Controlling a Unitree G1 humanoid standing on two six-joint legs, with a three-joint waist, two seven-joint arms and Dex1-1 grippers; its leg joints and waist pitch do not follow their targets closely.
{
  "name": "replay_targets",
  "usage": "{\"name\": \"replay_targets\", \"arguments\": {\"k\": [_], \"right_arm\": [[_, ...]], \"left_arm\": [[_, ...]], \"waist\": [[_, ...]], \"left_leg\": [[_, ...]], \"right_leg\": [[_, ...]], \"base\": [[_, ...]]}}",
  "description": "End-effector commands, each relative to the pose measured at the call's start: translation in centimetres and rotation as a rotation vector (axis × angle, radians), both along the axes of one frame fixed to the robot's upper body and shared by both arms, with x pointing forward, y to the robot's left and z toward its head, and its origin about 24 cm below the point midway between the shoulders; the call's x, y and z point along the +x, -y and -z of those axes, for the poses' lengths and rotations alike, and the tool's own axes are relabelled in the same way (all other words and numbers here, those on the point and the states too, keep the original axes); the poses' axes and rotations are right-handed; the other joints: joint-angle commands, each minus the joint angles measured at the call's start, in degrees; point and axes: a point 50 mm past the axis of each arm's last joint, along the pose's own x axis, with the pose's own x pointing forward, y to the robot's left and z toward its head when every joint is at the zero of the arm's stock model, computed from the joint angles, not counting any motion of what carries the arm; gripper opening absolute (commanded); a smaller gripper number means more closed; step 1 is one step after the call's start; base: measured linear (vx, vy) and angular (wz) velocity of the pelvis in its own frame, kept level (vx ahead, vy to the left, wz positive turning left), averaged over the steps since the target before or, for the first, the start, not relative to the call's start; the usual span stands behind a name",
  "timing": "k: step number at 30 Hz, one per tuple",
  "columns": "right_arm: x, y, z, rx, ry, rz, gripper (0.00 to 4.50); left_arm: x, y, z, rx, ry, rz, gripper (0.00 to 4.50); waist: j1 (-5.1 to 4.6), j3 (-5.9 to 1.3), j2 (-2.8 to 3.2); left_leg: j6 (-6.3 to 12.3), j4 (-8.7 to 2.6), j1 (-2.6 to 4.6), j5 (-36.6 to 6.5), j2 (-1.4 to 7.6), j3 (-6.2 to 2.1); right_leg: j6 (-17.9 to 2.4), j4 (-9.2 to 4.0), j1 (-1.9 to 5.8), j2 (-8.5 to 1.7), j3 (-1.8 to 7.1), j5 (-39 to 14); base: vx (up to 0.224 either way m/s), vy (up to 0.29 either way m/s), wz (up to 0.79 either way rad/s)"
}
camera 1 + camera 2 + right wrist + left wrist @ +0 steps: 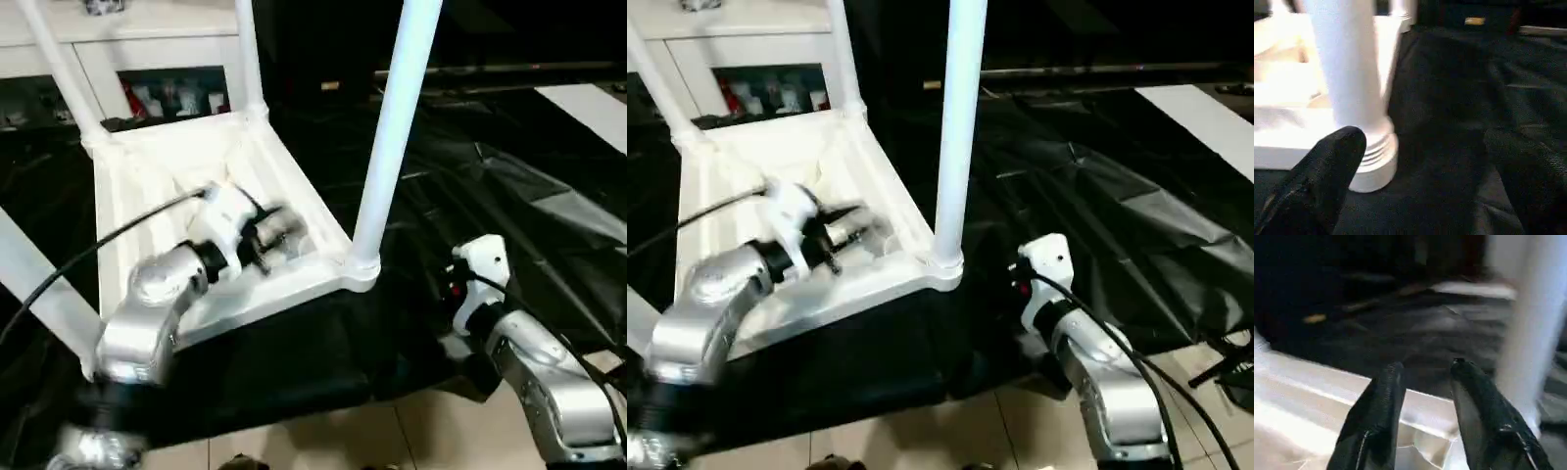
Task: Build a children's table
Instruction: Rotate leg to tighten
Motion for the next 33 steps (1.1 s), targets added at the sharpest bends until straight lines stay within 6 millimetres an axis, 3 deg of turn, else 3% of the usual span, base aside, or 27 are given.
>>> {"name": "replay_targets", "arguments": {"k": [1,2,3,5,6,7,8,9,10,11,12,13,14,16,17,18,20,23,24,25,26,27,28,29,30,31,33], "right_arm": [[0.0,0.3,-0.7,-0.022,0.043,0.055,4.50],[0.0,0.3,-0.7,-0.022,0.043,0.055,4.50],[0.1,0.1,-0.5,-0.002,0.034,0.086,4.50],[0.1,-0.2,-0.3,0.009,0.028,0.114,4.50],[0.1,-0.2,-0.3,0.013,0.027,0.128,4.50],[0.1,-0.2,-0.3,0.019,0.029,0.143,4.50],[0.1,-0.2,-0.3,0.019,0.029,0.143,4.50],[0.2,-0.2,-0.3,0.032,0.027,0.155,4.50],[0.2,-0.2,-0.3,0.034,0.026,0.156,4.50],[0.2,-0.1,-0.3,0.046,0.021,0.166,4.50],[0.2,-0.1,-0.3,0.046,0.021,0.166,4.50],[0.2,-0.1,-0.3,0.051,0.015,0.162,4.50],[0.2,-0.2,-0.3,0.044,0.011,0.145,4.50],[0.0,-0.3,-0.4,0.038,0.008,0.115,4.50],[0.0,-0.5,-0.4,0.033,0.008,0.102,4.50],[-0.1,-0.6,-0.4,0.020,0.011,0.089,4.50],[-0.1,-0.9,-0.4,-0.010,0.013,0.061,4.50],[-0.2,-1.1,-0.3,-0.023,0.011,0.048,4.50],[-0.2,-1.2,-0.3,-0.029,0.009,0.040,4.50],[-0.2,-1.5,-0.3,-0.028,0.008,0.031,4.50],[-0.2,-1.5,-0.2,-0.007,0.002,0.044,4.50],[-0.2,-1.5,-0.2,-0.007,0.002,0.044,4.50],[-0.1,-1.4,-0.2,0.006,-0.003,0.062,4.50],[-0.1,-1.2,-0.2,0.011,-0.001,0.084,4.50],[0.0,-1.0,-0.2,0.012,0.002,0.098,4.50],[0.0,-1.0,-0.2,0.011,0.002,0.099,4.50],[0.0,-0.6,-0.3,0.013,0.007,0.125,4.50]], "left_arm": [[-0.4,-0.1,0.6,-0.022,-0.052,-0.075,1.85],[-0.4,-0.1,0.6,-0.022,-0.052,-0.075,1.85],[-0.7,0.3,1.1,-0.025,-0.068,-0.107,1.85],[-1.0,0.7,1.4,-0.006,-0.081,-0.143,1.85],[-1.1,0.8,1.5,0.000,-0.084,-0.162,1.85],[-1.1,0.9,1.5,-0.013,-0.095,-0.178,1.85],[-1.1,0.9,1.5,-0.013,-0.095,-0.178,1.85],[-1.2,0.8,1.6,-0.025,-0.117,-0.200,1.85],[-1.1,0.8,1.6,-0.026,-0.118,-0.204,1.85],[-1.1,0.7,1.5,-0.030,-0.125,-0.226,1.85],[-1.1,0.7,1.5,-0.030,-0.125,-0.226,1.85],[-1.0,0.4,1.6,-0.015,-0.140,-0.253,1.85],[-0.9,0.0,1.5,0.009,-0.132,-0.262,1.85],[-0.9,-0.3,1.5,0.039,-0.133,-0.269,1.85],[-0.9,-0.4,1.5,0.049,-0.134,-0.270,1.85],[-1.0,-0.5,1.5,0.053,-0.133,-0.267,1.85],[-1.1,-0.5,1.4,0.047,-0.141,-0.269,1.85],[-1.2,-0.5,1.4,0.043,-0.147,-0.273,1.85],[-1.2,-0.5,1.5,0.041,-0.152,-0.276,1.85],[-1.2,-0.6,1.5,0.043,-0.156,-0.281,1.85],[-1.3,-0.7,1.5,0.045,-0.158,-0.284,1.85],[-1.3,-0.7,1.5,0.045,-0.158,-0.284,1.85],[-1.3,-0.8,1.5,0.047,-0.161,-0.286,1.85],[-1.4,-0.8,1.6,0.048,-0.164,-0.283,1.85],[-1.4,-0.8,1.6,0.048,-0.167,-0.280,1.85],[-1.4,-0.8,1.6,0.048,-0.167,-0.280,1.85],[-1.5,-0.8,1.7,0.049,-0.172,-0.273,1.85]], "waist": [[-0.45,-3.17,-0.06],[-0.32,-2.77,-0.51],[-1.50,-3.18,1.22],[-3.10,-2.58,2.01],[-3.03,-2.34,1.80],[-2.94,-2.50,1.39],[-2.74,-2.67,0.40],[-2.57,-3.01,-0.31],[0.32,-2.45,-3.16],[0.76,-2.06,-2.27],[2.13,-1.16,-2.85],[2.90,-1.37,-2.66],[3.51,-2.21,-2.11],[3.28,-3.42,-1.23],[2.98,-3.63,-0.60],[2.94,-3.49,-0.57],[3.20,-2.58,-1.06],[3.14,-2.16,-0.52],[3.40,-1.93,-1.20],[2.60,-1.98,-0.32],[2.30,-1.73,-0.53],[1.74,-1.73,0.09],[1.10,-1.33,0.38],[0.59,-1.53,0.84],[-0.08,-1.85,0.72],[-0.19,-1.96,0.58],[0.68,-2.73,-0.87]], "left_leg": [[-2.12,-4.74,1.82,-22.86,3.68,-2.63],[-1.14,-6.11,-1.08,-24.63,3.16,-4.92],[-0.76,-8.27,-0.35,-35.10,6.32,-9.91],[0.93,-10.81,0.46,-40.10,8.72,-15.36],[1.90,-10.97,0.69,-40.99,7.64,-16.92],[2.79,-10.60,0.70,-39.52,6.41,-17.31],[4.73,-8.88,-1.03,-34.27,1.57,-16.35],[4.62,-5.76,-0.47,-29.44,0.46,-14.21],[3.11,8.04,-1.26,-8.91,-3.95,-5.05],[2.92,7.59,-1.92,-6.26,-3.79,-4.51],[2.80,6.13,-3.18,-4.39,-2.86,-4.43],[2.96,4.48,-2.22,-5.32,-2.01,-4.43],[3.90,1.17,-0.94,-7.61,-0.58,-4.83],[5.91,-1.59,1.30,-6.07,2.11,-5.82],[6.66,-1.92,1.61,-5.69,4.06,-6.44],[7.06,-2.10,1.51,-6.54,4.33,-6.35],[4.15,-1.88,0.98,-9.31,2.07,-4.61],[2.19,-3.31,2.47,-15.36,3.41,-4.73],[2.84,-4.16,0.04,-17.30,3.01,-6.46],[2.27,-4.07,1.89,-24.24,3.77,-6.52],[2.00,-3.93,2.18,-25.88,3.65,-6.45],[0.42,-3.69,5.86,-28.80,4.66,-5.51],[0.55,-5.61,5.01,-31.52,6.08,-6.46],[0.65,-7.19,6.20,-35.95,7.92,-7.64],[-0.03,-7.58,7.34,-37.41,7.99,-7.87],[-0.02,-7.51,7.13,-35.95,7.48,-7.58],[2.01,-4.70,2.66,-22.03,3.16,-4.26]], "right_leg": [[-4.83,-5.26,1.36,-2.45,1.62,-27.25],[-5.41,-3.26,3.39,-3.12,-0.50,-25.38],[-5.96,-1.50,3.40,-2.07,-1.80,-18.48],[-8.65,3.84,2.31,-0.34,-1.87,-13.19],[-8.92,6.15,1.58,0.45,-0.66,-14.02],[-9.52,6.13,1.44,0.35,0.22,-14.22],[-14.58,2.60,2.84,-0.93,1.51,-14.80],[-19.09,-1.29,2.69,-2.74,2.22,-16.75],[-16.80,-8.08,3.34,-8.35,1.53,-34.89],[-11.90,-7.97,3.37,-6.77,4.11,-38.05],[-0.82,-6.81,4.46,-7.34,4.75,-42.19],[3.27,-6.72,4.41,-7.48,5.40,-43.33],[6.47,-5.71,5.45,-6.91,4.88,-37.90],[7.47,-4.36,4.39,-3.18,2.15,-21.74],[5.81,-3.72,4.17,-4.01,2.16,-14.21],[4.96,-3.84,4.20,-4.32,2.13,-13.15],[5.25,-5.48,4.67,-4.23,1.55,-22.71],[5.35,-6.53,5.06,-4.21,0.79,-32.16],[3.57,-5.33,7.42,-6.02,-0.75,-32.03],[2.57,-6.46,6.68,-6.36,-1.43,-40.06],[1.68,-7.07,7.05,-6.97,-1.80,-42.07],[0.15,-8.55,5.68,-5.77,-1.70,-41.51],[-0.93,-7.19,7.01,-4.64,-2.24,-35.60],[-2.24,-4.78,6.62,-4.05,-1.66,-29.02],[-5.07,-3.50,5.85,-4.39,-0.93,-22.64],[-6.47,-3.55,6.03,-4.83,-0.57,-19.92],[-9.79,-4.72,9.88,-7.00,1.99,-14.93]], "base": [[0.000,0.000,0.00],[0.000,0.000,0.00],[-0.029,-0.048,0.36],[0.007,-0.097,0.58],[-0.003,-0.143,0.65],[-0.009,-0.194,0.70],[-0.009,-0.194,0.70],[-0.035,-0.243,0.63],[-0.054,-0.248,0.42],[-0.054,-0.248,0.42],[-0.041,-0.218,0.11],[-0.030,-0.173,0.03],[-0.030,-0.173,0.03],[-0.039,-0.136,0.17],[-0.036,-0.128,0.19],[-0.022,-0.084,0.13],[0.000,0.000,0.00],[0.000,0.000,0.00],[0.000,0.000,0.00],[0.036,0.058,0.20],[0.036,0.058,0.20],[0.070,0.057,0.11],[0.071,0.058,-0.05],[0.071,0.058,-0.05],[0.067,0.050,-0.02],[0.078,0.031,0.00],[0.079,0.024,-0.01]]}}
